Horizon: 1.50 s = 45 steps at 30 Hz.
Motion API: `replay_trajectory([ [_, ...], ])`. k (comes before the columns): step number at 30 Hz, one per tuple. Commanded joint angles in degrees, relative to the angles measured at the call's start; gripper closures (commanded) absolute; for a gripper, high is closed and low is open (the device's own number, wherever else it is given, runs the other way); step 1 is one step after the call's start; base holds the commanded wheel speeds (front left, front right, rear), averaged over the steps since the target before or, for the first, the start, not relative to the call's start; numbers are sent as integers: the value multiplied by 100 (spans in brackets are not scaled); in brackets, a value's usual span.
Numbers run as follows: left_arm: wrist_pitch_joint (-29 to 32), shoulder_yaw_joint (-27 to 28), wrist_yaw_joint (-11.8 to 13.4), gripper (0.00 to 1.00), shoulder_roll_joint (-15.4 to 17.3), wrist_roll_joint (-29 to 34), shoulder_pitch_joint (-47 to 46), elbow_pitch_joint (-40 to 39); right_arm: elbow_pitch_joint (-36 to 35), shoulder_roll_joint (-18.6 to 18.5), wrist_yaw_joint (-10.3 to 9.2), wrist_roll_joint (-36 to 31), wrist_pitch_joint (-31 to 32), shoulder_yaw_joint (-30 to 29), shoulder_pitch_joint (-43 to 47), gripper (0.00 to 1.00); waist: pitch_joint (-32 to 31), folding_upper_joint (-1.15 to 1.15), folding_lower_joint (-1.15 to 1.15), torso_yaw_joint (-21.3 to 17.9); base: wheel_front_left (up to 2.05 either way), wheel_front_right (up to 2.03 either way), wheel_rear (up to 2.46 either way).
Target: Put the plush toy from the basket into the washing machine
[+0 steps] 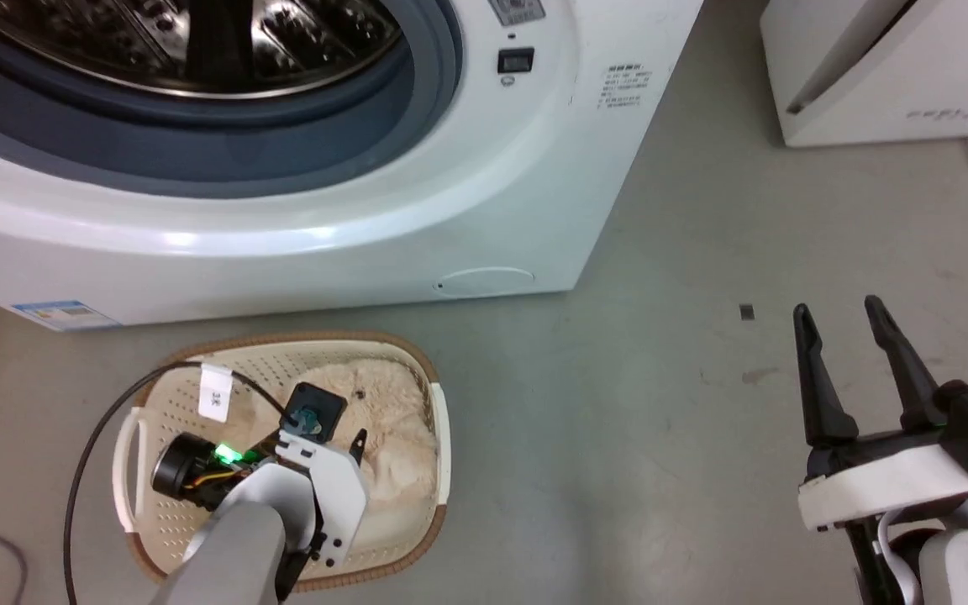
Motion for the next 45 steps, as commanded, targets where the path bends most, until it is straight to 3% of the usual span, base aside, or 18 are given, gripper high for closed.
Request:
replay_trajectory([
  [1,67,-135,-37,0,86,-60,-226,199,-33,-1,-3,84,-74,-22,-154,0,213,0,0,-57,0,0,0],
  [20,345,-943,-149,0,506,-395,-1273,1262,-125,-2,-4,330,-289,-107,-592,0,1431,0,0,-301,0,0,0],
  [33,126,-1454,-209,0,723,-528,-1978,2027,-180,-2,-4,497,-443,-181,-901,0,2203,0,0,-436,0,0,0],
  [43,-94,-1881,-115,0,871,-607,-2427,2617,-203,-2,-5,631,-563,-192,-1116,0,2620,0,0,-542,0,0,0],
  [44,-116,-1930,-121,25,881,-611,-2469,2675,-197,-2,-5,640,-574,-194,-1132,0,2648,0,0,-549,0,0,0],
  [45,-141,-1978,-127,81,891,-618,-2508,2733,-189,-2,-5,649,-586,-196,-1149,0,2676,0,0,-554,0,0,0],
])
